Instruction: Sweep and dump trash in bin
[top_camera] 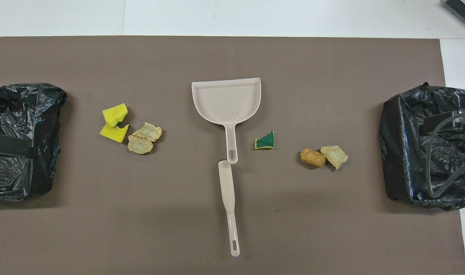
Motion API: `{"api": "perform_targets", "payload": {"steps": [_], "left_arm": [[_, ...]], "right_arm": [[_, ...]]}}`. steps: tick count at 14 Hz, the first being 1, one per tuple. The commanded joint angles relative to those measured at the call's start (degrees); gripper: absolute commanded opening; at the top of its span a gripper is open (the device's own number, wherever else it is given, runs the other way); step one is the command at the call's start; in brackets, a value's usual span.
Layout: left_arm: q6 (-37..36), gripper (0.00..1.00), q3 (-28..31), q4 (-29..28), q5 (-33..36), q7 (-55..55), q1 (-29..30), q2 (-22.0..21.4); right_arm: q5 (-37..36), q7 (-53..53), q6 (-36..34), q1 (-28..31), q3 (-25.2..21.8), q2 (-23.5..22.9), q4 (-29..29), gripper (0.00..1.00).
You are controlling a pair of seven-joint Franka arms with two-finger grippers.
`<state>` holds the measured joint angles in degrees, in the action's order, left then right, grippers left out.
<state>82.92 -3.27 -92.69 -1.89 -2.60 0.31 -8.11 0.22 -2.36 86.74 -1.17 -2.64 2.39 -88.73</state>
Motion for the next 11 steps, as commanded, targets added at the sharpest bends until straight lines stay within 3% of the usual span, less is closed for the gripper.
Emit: {"api": "perform_targets", "payload": {"steps": [1, 11], "left_arm": [[-0.4, 1.00, 0.4, -1.2, -0.5, 0.2, -0.6, -1.3], [-0.6, 1.00, 0.4, -1.3, -0.6, -0.6, -0.1, -1.3]], "right_arm": [[0.1, 1.0, 0.0, 0.1, -0.2, -0.1, 0.8, 1.00], [-0.2, 1.1, -0.5, -0.3, -0.2, 0.1, 0.7, 1.00]]}}
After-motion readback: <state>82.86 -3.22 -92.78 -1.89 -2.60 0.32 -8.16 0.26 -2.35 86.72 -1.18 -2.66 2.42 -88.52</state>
